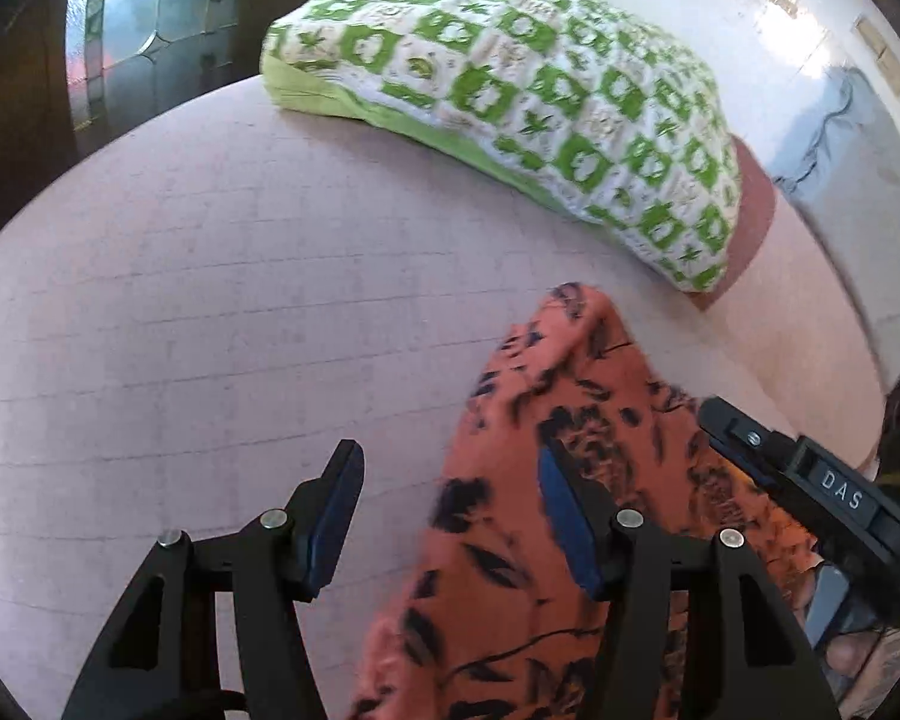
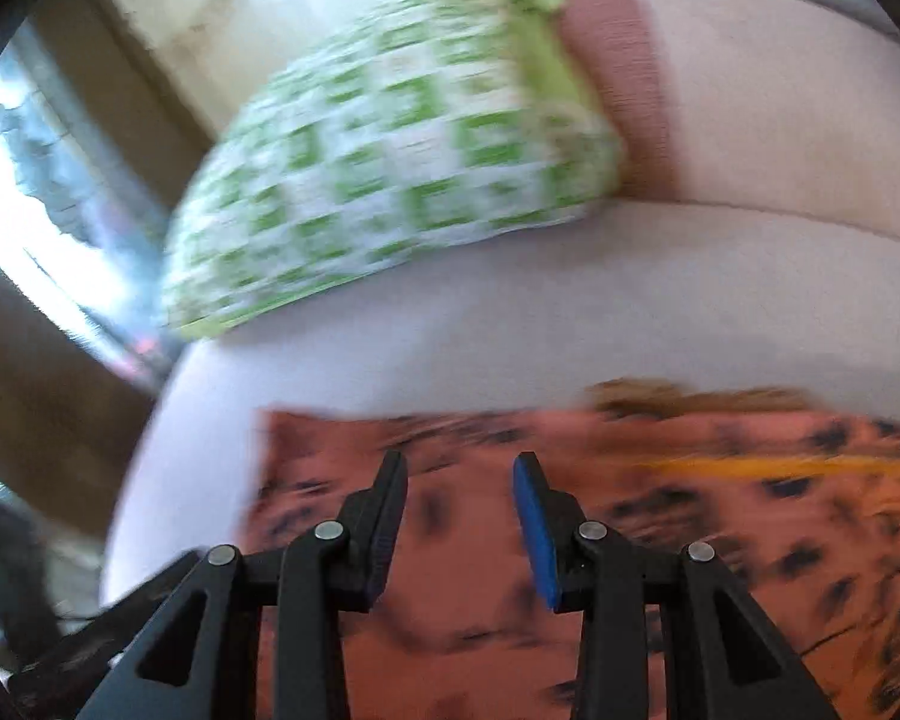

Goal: Fold small clothes

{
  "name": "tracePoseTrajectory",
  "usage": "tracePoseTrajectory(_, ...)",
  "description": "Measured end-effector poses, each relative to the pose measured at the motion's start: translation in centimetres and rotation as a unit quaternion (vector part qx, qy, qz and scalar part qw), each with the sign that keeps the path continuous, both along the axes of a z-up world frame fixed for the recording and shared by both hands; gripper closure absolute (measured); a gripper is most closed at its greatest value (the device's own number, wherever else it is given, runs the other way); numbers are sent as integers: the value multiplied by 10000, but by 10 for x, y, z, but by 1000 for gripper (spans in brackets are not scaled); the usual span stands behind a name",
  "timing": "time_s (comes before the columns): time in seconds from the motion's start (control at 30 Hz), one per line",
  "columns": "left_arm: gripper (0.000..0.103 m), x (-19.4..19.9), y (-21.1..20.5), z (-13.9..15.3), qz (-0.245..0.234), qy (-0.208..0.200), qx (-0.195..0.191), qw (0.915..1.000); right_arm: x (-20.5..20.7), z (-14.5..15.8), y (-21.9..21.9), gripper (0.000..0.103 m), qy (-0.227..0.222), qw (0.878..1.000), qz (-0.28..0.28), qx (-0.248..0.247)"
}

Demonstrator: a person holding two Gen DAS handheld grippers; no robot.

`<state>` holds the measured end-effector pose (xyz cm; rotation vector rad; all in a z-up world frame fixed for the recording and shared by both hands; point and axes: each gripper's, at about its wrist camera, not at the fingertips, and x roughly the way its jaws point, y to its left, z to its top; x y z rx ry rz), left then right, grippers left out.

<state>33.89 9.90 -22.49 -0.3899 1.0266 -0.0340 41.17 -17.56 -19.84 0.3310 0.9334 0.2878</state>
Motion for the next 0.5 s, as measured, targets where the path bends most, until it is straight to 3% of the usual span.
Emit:
tracePoseTrajectory(0.17, 42, 0, 6, -21, -176, 420, 576, 9973, 31, -45, 63, 62, 643, 9972, 272, -250)
tracePoseTrajectory(0.23, 42, 0, 11, -31, -164, 605, 611, 9962, 38, -49, 68, 62, 403, 9986, 106, -319)
tracePoseTrajectory(0.37, 42, -3, 15, -15, -157, 327, 329, 9988, 33, -38, 60, 63, 501, 9987, -48, 9)
tracePoseTrajectory(0.5, 42, -8, 5, 10, -285, -169, 44, 9994, -5, -12, 14, 63, 216, 9994, -283, -8)
